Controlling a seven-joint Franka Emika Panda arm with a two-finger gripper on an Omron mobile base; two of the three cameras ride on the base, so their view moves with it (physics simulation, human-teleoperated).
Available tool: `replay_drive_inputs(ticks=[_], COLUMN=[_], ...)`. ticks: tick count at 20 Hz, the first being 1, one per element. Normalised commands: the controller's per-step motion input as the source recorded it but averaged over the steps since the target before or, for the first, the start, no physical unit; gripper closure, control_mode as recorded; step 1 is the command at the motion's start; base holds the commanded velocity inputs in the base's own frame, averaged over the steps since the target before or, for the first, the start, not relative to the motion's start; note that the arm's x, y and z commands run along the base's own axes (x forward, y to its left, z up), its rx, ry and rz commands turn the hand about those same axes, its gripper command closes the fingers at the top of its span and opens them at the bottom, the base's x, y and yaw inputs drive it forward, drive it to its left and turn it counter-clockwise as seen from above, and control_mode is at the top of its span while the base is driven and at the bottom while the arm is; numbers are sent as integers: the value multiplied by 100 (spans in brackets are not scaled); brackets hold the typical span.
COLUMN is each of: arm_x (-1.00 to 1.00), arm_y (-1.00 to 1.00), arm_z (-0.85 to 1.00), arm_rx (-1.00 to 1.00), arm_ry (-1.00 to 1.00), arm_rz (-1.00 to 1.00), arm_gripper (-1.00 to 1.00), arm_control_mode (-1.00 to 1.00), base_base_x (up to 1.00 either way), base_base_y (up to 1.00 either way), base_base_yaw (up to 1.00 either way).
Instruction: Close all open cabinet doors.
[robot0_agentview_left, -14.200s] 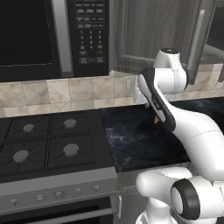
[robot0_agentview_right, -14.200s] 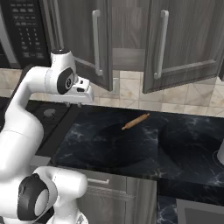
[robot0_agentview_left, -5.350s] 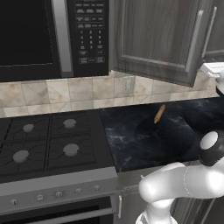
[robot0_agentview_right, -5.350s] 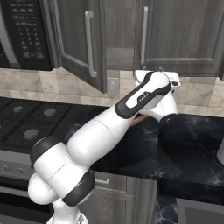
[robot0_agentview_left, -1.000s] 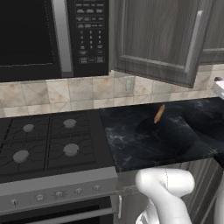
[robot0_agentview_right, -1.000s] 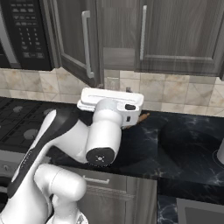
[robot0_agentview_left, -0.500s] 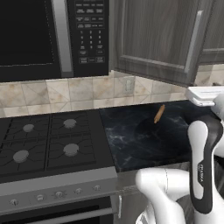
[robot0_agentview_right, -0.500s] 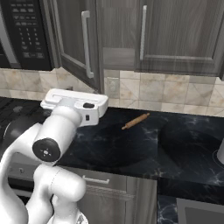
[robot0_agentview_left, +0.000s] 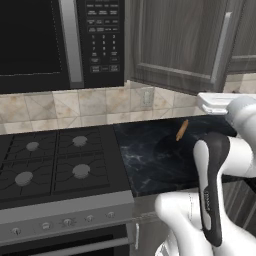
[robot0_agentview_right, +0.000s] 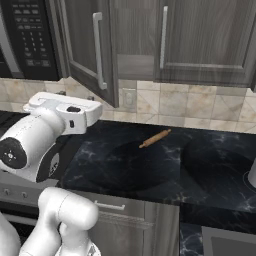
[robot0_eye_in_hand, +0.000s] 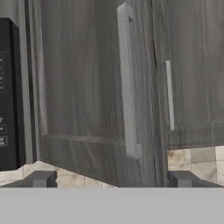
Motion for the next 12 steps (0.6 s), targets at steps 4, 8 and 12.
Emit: replay_drive_inputs(ticks=[4, 8, 12], arm_x=[-28, -20, 0], arm_y=[24, 19, 0], arm_z=[0, 0, 0], arm_rx=[0, -2, 0], arm_ry=[0, 0, 0], arm_rz=[-19, -25, -16], arm_gripper=[-100, -100, -100], arm_control_mode=[-100, -100, -100], base_base_x=[0, 0, 0], base_base_y=[0, 0, 0], base_base_yaw=[0, 0, 0])
